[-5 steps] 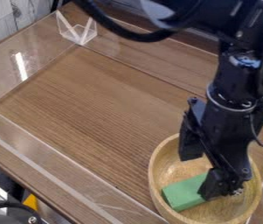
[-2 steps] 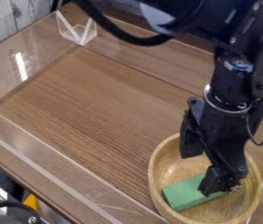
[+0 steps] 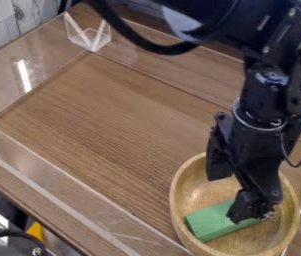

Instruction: Remove the green block from inside the brown bowl and put it on the table

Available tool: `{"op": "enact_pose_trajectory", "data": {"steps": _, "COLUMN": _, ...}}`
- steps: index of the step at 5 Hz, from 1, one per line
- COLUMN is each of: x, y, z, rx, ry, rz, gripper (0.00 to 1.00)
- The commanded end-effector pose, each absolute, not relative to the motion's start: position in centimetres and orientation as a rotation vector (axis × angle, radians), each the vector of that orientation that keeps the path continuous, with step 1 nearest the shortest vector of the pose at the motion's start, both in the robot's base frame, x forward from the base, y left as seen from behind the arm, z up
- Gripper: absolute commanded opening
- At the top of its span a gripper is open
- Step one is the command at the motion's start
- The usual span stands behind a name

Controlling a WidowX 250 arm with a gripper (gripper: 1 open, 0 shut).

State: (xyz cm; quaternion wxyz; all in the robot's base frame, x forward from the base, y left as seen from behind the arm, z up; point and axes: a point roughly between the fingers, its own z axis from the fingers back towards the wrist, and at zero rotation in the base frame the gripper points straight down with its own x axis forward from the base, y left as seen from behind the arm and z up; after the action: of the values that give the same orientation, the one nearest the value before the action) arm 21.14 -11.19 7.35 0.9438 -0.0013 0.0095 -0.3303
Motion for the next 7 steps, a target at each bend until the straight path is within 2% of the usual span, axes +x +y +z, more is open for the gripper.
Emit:
{"op": "enact_pose_trajectory", "data": {"steps": 1, "x": 21.7, "y": -11.0, "z": 7.7, "rx": -0.002, "ry": -0.010, "rz": -0.668, "gripper": 1.00}}
{"op": "enact_pose_trajectory", "data": {"steps": 5, "x": 21.6, "y": -11.2, "z": 4.5, "rx": 0.015, "ry": -0.018, "rz": -0.641, "gripper": 1.00}}
{"op": "enact_pose_trajectory", "data": {"steps": 6, "x": 21.6, "y": -11.1, "z": 3.9, "rx": 0.015, "ry": -0.021, "rz": -0.633, "gripper": 0.00}}
{"op": "enact_pose_trajectory", "data": {"steps": 7, "x": 21.6, "y": -11.0, "z": 4.5, "rx": 0.008, "ry": -0.023, "rz": -0.619, "gripper": 0.00}}
